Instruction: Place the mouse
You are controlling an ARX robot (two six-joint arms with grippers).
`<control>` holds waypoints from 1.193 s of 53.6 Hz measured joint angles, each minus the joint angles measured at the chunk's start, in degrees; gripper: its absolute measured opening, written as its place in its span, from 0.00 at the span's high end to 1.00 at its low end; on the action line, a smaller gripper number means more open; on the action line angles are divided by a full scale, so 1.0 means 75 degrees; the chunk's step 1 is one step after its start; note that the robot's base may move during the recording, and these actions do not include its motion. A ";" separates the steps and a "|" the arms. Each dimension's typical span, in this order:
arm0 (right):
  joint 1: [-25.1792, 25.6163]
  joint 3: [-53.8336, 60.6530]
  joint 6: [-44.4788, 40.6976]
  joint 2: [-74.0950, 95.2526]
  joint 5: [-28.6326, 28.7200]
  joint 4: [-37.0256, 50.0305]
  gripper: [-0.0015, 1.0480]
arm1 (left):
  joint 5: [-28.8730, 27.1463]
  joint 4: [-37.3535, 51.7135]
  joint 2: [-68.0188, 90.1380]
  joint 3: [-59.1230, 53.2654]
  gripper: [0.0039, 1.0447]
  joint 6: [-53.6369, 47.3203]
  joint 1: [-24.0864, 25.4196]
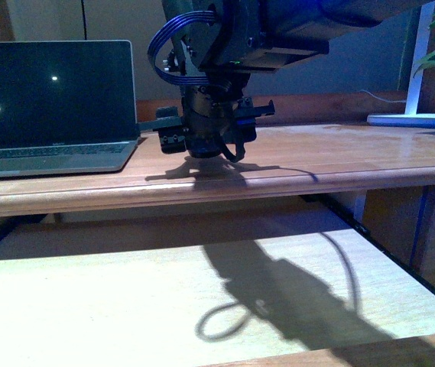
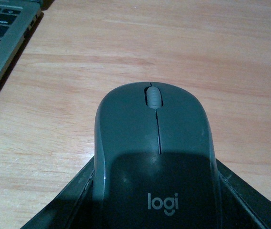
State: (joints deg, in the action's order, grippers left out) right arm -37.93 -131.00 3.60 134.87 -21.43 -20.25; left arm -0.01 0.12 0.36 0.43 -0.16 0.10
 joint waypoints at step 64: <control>0.3826 1.2939 -0.0076 -0.7799 0.8894 0.8291 0.07 | 0.0003 0.0000 0.0000 0.0000 0.07 0.0000 0.0000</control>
State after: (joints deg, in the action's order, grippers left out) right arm -9.23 -33.95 3.03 76.38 45.28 41.93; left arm 0.01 0.12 0.36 0.43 -0.16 0.10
